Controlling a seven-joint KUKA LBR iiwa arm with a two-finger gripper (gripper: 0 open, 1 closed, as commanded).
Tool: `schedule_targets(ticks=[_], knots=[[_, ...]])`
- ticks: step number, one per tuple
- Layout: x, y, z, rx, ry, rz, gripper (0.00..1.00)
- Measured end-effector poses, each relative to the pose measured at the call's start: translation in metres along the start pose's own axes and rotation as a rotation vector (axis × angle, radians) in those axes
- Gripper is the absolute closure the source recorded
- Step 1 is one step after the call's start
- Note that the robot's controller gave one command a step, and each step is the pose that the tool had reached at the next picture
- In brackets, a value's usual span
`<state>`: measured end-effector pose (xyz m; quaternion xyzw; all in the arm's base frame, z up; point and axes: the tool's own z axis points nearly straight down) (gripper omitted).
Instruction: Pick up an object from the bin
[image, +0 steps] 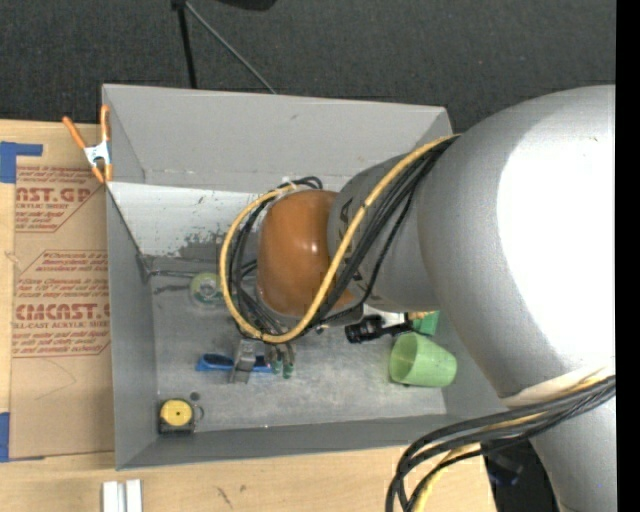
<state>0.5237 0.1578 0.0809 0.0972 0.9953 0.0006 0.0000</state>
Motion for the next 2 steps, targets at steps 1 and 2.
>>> schedule_targets(ticks=[1, 2], knots=[[-0.022, -0.008, -0.183, -0.004, -0.010, -0.014, 1.00], [-0.032, -0.059, -0.162, 0.003, -0.001, -0.016, 1.00]])
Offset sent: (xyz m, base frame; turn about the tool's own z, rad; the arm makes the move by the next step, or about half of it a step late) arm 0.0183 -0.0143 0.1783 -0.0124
